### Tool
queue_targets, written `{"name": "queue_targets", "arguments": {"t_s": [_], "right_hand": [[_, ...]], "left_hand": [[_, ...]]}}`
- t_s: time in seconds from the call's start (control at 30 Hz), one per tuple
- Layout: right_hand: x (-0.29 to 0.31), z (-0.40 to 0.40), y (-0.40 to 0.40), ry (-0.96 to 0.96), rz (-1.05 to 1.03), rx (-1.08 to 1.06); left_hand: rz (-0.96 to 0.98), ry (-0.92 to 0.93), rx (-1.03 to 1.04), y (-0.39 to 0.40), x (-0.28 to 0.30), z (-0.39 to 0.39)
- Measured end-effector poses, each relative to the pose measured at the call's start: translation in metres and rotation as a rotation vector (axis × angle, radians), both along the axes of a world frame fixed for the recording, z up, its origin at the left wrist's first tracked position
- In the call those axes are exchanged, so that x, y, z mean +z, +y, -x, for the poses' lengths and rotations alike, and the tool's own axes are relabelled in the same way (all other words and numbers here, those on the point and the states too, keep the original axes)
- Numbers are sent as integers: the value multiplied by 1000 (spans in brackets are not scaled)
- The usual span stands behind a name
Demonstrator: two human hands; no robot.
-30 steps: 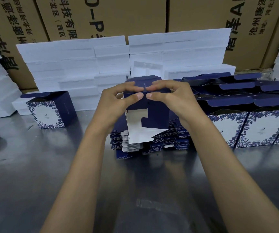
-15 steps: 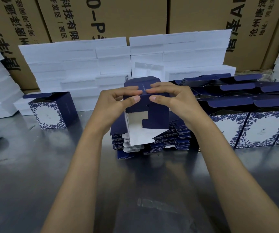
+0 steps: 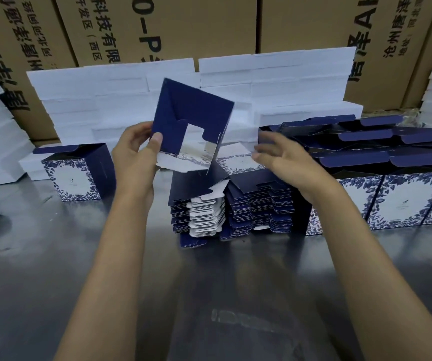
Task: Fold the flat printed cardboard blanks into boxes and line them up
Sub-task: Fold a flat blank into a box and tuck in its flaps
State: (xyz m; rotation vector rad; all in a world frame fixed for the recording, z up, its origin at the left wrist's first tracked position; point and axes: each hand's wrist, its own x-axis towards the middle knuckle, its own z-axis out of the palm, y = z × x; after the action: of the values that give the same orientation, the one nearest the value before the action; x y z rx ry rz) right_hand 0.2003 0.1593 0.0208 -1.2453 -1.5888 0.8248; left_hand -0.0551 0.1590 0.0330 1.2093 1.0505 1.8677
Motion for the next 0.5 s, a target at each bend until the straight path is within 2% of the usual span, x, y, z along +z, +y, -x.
{"name": "queue_targets", "arguments": {"t_s": [0.07,0.13,0.3,0.5], "right_hand": [[-2,9,-4,-22,73,99],[-2,20,-6,5,60,139],[-1,34,-8,134,-25,169],[-5,35,-4,201,-41,189]], "left_hand": [[21,6,-14,0,0,-6],[35,37,-19,-3,1,-15],[-14,112,-11,-4,4,-26],[60,229,-57,-2,1,-24]]}}
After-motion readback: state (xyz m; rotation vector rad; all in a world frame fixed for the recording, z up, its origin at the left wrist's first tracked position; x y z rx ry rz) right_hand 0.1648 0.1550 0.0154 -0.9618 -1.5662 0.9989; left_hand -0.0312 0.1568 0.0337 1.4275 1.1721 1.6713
